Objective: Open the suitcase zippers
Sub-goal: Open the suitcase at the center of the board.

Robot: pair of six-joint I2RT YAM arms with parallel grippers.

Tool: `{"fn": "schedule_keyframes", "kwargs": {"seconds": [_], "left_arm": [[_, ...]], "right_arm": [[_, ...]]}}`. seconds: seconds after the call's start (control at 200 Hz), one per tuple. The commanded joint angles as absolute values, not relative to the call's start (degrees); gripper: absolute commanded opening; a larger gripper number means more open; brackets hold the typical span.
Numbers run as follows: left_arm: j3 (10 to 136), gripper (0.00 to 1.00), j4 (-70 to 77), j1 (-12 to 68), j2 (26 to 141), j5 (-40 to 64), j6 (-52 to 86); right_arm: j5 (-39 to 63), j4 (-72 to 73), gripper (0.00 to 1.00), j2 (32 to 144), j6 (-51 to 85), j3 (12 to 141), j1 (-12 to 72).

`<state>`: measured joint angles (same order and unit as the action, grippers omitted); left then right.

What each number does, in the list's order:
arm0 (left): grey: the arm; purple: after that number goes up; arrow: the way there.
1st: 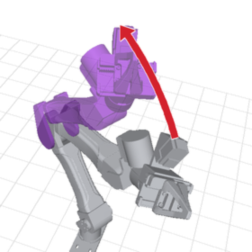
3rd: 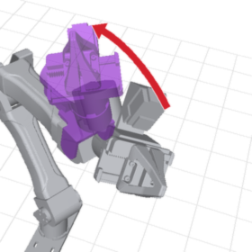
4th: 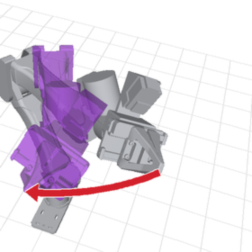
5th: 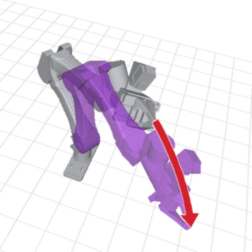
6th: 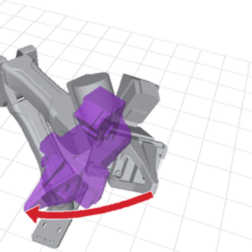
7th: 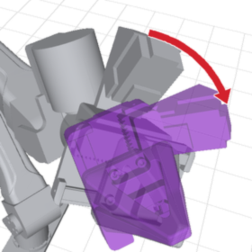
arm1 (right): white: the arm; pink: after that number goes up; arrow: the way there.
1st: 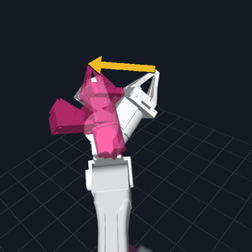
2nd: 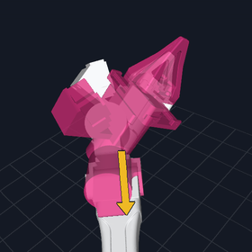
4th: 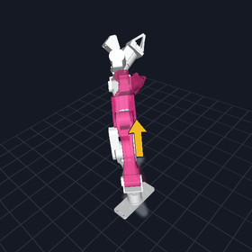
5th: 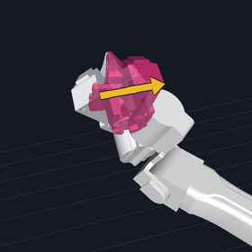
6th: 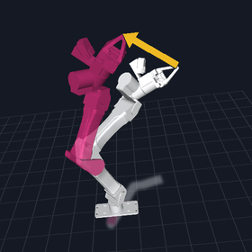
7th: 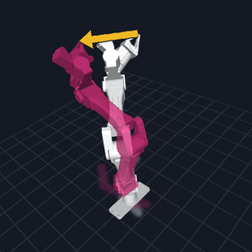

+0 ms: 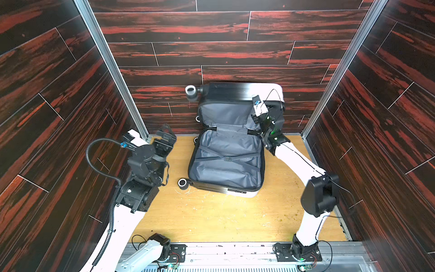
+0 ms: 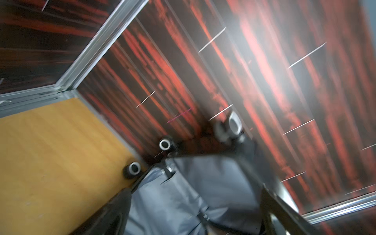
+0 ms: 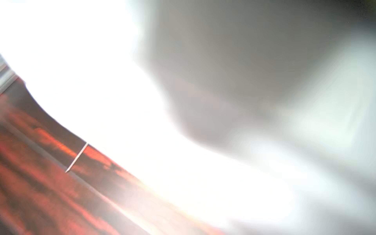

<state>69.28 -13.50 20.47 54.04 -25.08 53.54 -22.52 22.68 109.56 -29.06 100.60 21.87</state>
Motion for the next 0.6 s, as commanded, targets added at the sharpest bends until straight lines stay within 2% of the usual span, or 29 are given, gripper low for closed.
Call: {"fn": "schedule_keyframes", "kwargs": {"seconds": [0.0,0.16,0.281,0.431,0.511,0.596], "left_arm": [[66.99,1.00,-16.59,20.78,54.60,-26.73,51.16],[66.33,1.00,-15.93,20.82,55.81,-27.14,48.99],[68.63,1.00,-18.65,20.74,58.54,-23.49,47.79],[68.15,1.00,-20.11,20.75,59.13,-18.24,45.80],[67.83,1.00,-21.38,20.77,59.71,-17.07,44.41],[67.09,1.00,-21.36,20.74,60.26,-15.68,42.43]], "right_arm": [[-17.49,16.13,0.17,113.75,-21.33,106.67,19.88],[-12.36,11.66,0.21,118.96,-18.33,116.27,17.38],[-8.82,8.79,0.29,123.69,-5.99,126.31,11.84],[-0.02,9.83,0.47,133.64,7.59,139.89,6.92],[5.64,10.83,0.52,141.20,13.06,149.97,5.75],[6.28,12.63,0.62,149.13,15.99,159.99,5.63]]}}
